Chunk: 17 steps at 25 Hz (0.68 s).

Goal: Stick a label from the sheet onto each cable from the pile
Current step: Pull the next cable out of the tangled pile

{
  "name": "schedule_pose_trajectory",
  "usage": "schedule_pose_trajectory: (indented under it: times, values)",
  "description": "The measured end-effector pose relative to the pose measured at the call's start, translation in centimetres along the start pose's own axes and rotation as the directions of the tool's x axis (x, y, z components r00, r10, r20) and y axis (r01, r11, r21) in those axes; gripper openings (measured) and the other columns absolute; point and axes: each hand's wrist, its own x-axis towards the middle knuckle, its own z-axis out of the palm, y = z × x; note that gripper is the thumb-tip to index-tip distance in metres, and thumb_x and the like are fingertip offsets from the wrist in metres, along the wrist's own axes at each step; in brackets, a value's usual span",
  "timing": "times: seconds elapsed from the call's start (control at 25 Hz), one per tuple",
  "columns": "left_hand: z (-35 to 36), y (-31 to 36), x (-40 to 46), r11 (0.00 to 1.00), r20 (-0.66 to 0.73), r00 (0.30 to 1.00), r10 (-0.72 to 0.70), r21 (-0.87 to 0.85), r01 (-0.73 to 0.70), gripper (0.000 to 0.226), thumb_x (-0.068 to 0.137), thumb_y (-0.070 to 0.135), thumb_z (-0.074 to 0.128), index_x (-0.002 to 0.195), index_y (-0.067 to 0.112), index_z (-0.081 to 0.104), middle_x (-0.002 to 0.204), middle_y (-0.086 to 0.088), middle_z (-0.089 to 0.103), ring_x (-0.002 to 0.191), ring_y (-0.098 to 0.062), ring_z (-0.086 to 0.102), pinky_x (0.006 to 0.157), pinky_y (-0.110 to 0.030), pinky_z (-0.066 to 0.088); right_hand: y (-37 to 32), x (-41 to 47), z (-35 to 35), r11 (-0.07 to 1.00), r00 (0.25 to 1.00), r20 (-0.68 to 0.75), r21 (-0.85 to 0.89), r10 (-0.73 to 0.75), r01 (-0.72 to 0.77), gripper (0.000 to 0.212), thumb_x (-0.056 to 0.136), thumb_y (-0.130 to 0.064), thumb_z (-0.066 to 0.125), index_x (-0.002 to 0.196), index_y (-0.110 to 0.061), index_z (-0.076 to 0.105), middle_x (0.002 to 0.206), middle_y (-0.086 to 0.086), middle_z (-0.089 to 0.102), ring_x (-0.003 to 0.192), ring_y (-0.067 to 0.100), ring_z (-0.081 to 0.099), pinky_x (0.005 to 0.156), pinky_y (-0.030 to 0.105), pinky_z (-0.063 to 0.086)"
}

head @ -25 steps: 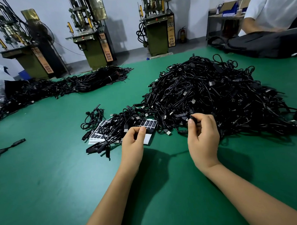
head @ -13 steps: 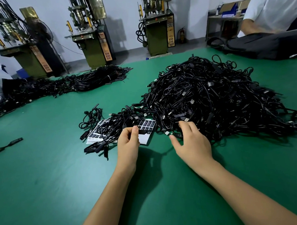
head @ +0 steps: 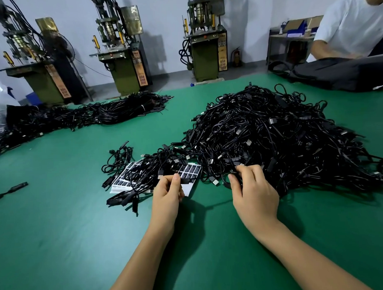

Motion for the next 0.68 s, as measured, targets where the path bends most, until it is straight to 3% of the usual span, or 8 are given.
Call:
schedule_pose_trajectory:
  times: [0.16,0.32,0.44,0.56,0.68]
  values:
    - [0.09,0.05,0.10,0.999,-0.003,1.000,0.002,-0.050,-0.002,0.023,0.100,0.021,0.048,0.083,0.009,0.057,0.059,0.005,0.052,0.056,-0.008,0.046,0.057,-0.025,0.038,-0.25,0.05,0.13,0.999,0.999,0.017,0.012,0.043,-0.044,0.022,0.085,-0.015,0.071,0.100,0.002,0.068,0.086,0.012,0.064,0.066,0.029,0.063,0.051,0.028,0.043]
    - [0.14,-0.06,0.23,0.992,0.012,0.999,-0.038,-0.123,0.039,0.021,0.099,0.022,0.051,0.084,0.008,0.059,0.063,0.005,0.058,0.056,-0.009,0.050,0.055,-0.023,0.043,-0.16,0.01,0.66,0.983,0.966,0.190,0.025,0.176,-0.184,0.033,0.098,-0.021,0.052,0.121,0.001,0.059,0.105,0.014,0.059,0.090,0.031,0.059,0.072,0.037,0.045]
    - [0.22,-0.05,0.24,0.973,0.059,0.996,-0.060,-0.217,0.072,0.012,0.095,0.013,0.057,0.087,0.007,0.062,0.064,0.003,0.060,0.060,-0.012,0.052,0.057,-0.022,0.045,-0.04,-0.18,0.65,0.943,0.950,0.252,0.227,0.184,-0.243,0.025,0.100,-0.012,0.044,0.119,0.002,0.052,0.113,0.008,0.046,0.091,0.021,0.058,0.077,0.034,0.050]
    - [0.22,0.02,0.28,0.951,0.104,0.992,-0.073,-0.291,0.101,0.008,0.092,0.006,0.059,0.087,0.009,0.065,0.069,0.000,0.062,0.064,-0.012,0.056,0.060,-0.022,0.049,-0.10,-0.17,0.58,0.915,0.947,0.278,0.317,0.163,-0.251,0.019,0.099,-0.006,0.043,0.115,0.002,0.050,0.115,0.008,0.047,0.087,0.003,0.050,0.079,0.012,0.044]
    - [0.17,0.00,0.21,0.924,0.130,0.986,-0.109,-0.354,0.148,0.008,0.090,0.009,0.061,0.085,0.012,0.067,0.076,-0.003,0.064,0.070,-0.012,0.062,0.062,-0.022,0.053,-0.30,-0.10,0.31,0.926,0.965,0.212,0.310,0.152,-0.214,0.017,0.096,-0.011,0.054,0.107,0.001,0.051,0.104,0.008,0.051,0.075,0.006,0.044,0.070,0.000,0.033]
